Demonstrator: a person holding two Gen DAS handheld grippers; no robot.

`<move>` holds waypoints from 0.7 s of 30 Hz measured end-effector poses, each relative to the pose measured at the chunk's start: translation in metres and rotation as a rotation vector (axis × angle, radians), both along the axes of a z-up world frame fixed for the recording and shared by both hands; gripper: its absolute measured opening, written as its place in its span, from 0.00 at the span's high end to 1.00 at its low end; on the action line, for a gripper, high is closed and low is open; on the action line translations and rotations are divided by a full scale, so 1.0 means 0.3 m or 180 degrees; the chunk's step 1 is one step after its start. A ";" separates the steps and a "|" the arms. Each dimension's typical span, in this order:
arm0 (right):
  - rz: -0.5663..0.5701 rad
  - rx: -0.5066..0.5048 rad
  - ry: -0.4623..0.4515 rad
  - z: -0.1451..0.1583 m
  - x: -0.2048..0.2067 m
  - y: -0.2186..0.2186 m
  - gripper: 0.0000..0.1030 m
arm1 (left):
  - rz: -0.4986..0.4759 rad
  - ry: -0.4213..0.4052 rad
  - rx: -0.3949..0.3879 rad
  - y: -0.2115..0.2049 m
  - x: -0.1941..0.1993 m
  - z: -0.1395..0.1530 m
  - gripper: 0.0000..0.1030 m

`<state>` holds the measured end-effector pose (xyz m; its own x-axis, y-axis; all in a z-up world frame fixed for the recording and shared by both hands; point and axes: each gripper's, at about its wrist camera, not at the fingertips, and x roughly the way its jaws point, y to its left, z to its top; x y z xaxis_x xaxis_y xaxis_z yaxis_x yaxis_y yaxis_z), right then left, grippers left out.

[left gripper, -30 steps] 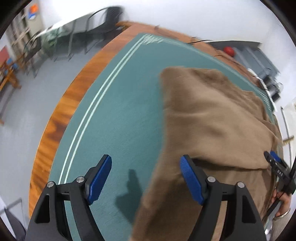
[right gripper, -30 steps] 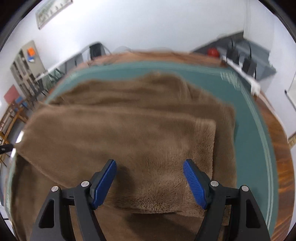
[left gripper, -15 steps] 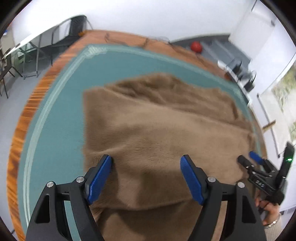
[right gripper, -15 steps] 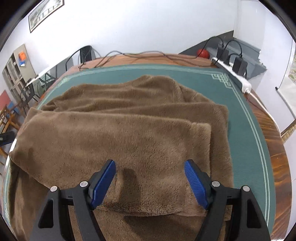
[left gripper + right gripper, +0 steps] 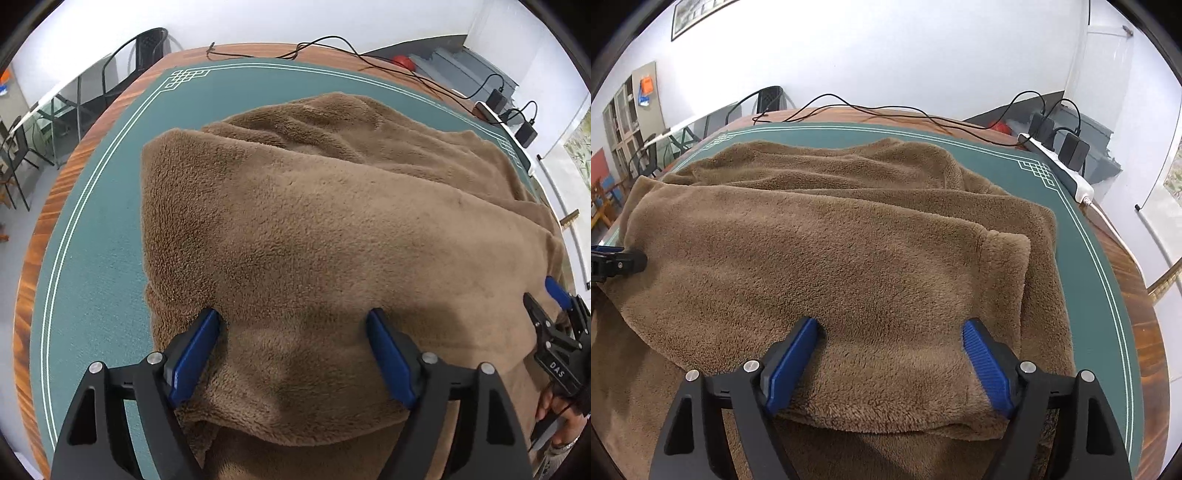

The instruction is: Fold towel

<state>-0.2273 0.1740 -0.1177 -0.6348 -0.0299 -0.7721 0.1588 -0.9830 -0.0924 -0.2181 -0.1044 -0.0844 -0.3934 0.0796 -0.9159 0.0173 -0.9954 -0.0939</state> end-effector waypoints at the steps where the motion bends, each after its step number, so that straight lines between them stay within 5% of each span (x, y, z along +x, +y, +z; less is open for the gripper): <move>1: 0.0016 -0.0001 -0.0037 0.004 -0.004 0.001 0.19 | 0.0018 -0.0014 -0.0016 0.003 0.000 0.005 0.18; 9: 0.0167 -0.0251 -0.0206 0.142 0.137 0.012 0.19 | -0.0115 0.0079 -0.0077 0.070 0.162 0.094 0.17; 15: 0.0162 -0.0312 -0.0526 0.044 0.190 0.021 0.19 | 0.0039 -0.0188 -0.0050 0.083 0.182 -0.029 0.16; 21: 0.0236 -0.0121 -0.0501 -0.013 0.204 -0.006 0.14 | 0.0038 -0.0095 -0.0240 0.113 0.176 -0.052 0.10</move>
